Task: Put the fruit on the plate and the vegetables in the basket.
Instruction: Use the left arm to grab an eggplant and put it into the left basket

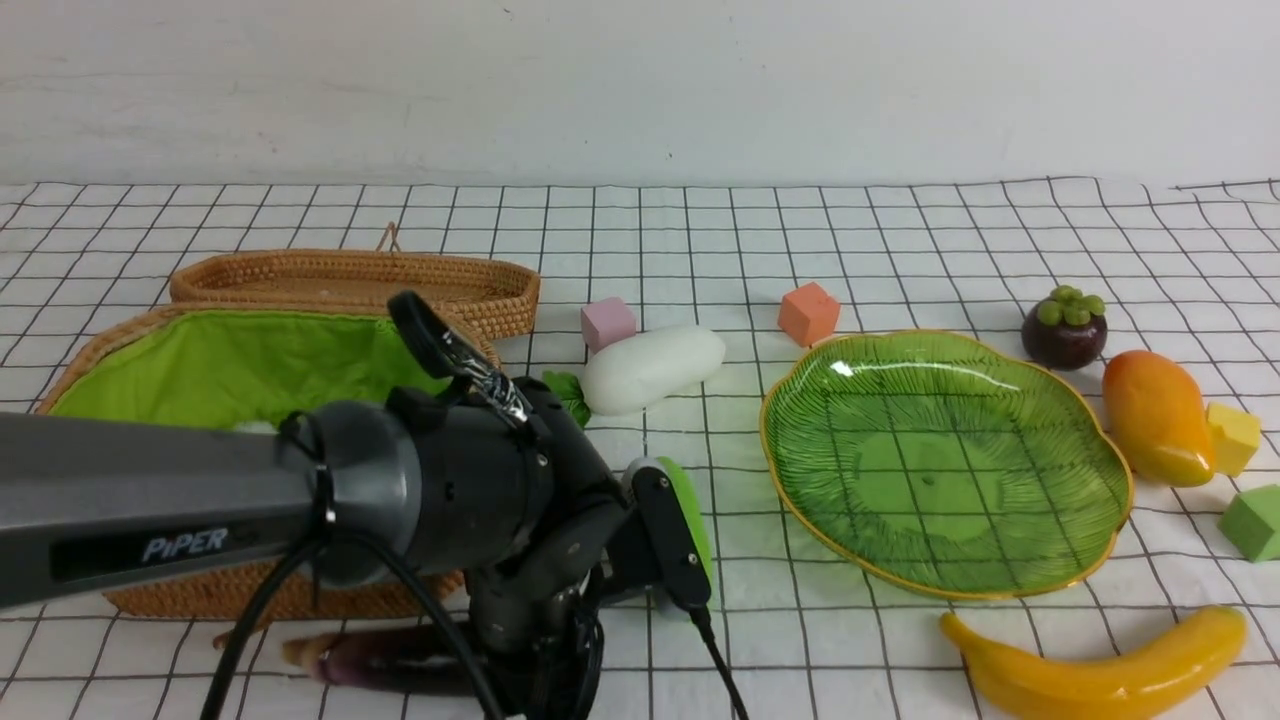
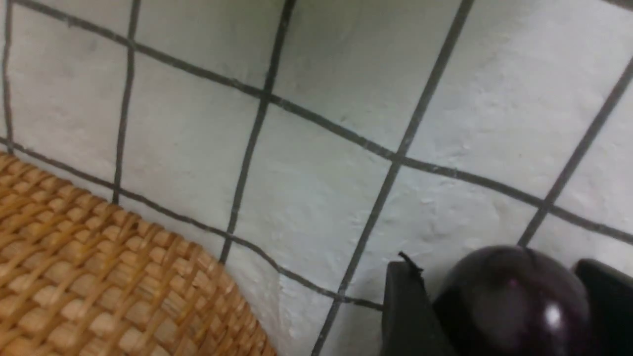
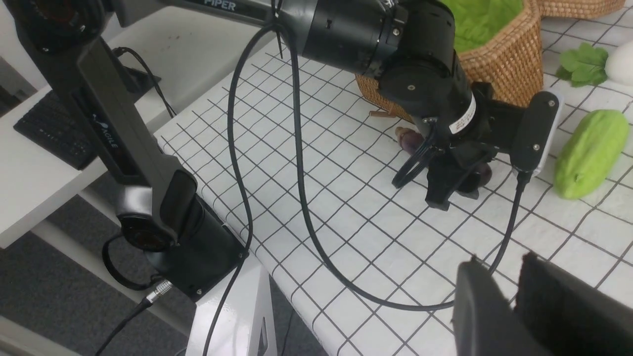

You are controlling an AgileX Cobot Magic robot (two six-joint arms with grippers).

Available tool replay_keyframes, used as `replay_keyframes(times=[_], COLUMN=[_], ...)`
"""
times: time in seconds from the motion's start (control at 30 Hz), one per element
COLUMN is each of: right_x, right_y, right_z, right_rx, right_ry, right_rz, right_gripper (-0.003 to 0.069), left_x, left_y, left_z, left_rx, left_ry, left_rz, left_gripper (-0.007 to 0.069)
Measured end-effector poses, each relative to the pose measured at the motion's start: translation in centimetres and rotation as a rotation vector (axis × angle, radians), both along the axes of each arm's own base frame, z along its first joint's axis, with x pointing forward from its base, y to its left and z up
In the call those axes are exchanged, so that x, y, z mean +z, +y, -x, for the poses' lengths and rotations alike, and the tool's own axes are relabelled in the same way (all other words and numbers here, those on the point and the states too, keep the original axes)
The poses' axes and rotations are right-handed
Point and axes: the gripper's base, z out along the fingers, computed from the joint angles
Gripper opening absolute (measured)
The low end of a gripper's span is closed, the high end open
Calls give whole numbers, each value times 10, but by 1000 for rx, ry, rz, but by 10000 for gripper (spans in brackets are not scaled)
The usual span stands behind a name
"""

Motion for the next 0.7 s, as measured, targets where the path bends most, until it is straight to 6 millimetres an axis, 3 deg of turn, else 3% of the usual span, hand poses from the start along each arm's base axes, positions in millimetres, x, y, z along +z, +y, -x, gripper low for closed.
replay_keyframes(times=[0.3,0.43,0.53,0.57,0.6,0.7], right_x=[0,6,9,12,12,15], right_y=[-1,-6,-9,-11,-11,-15], right_z=[0,-2,-5,-8,-9,-15], right_rx=[-1,-28,-56,-87,-90,-145], right_ry=[3,-28,-70,-122,-128,-216], right_rz=[6,20,25,31,33,52], right_gripper=[142,142,142,142,142,142], left_x=[8,48,83,109,111,148], left_y=[-1,-14,-12,-2,0,27], left_z=[8,39,57,62,62,58], left_rx=[24,-46,-78,-89,-86,-68], left_ry=[4,-42,-112,-193,-202,-361], left_rz=[-31,2,51,75,76,114], left_gripper=[385,385,385,385,385,385])
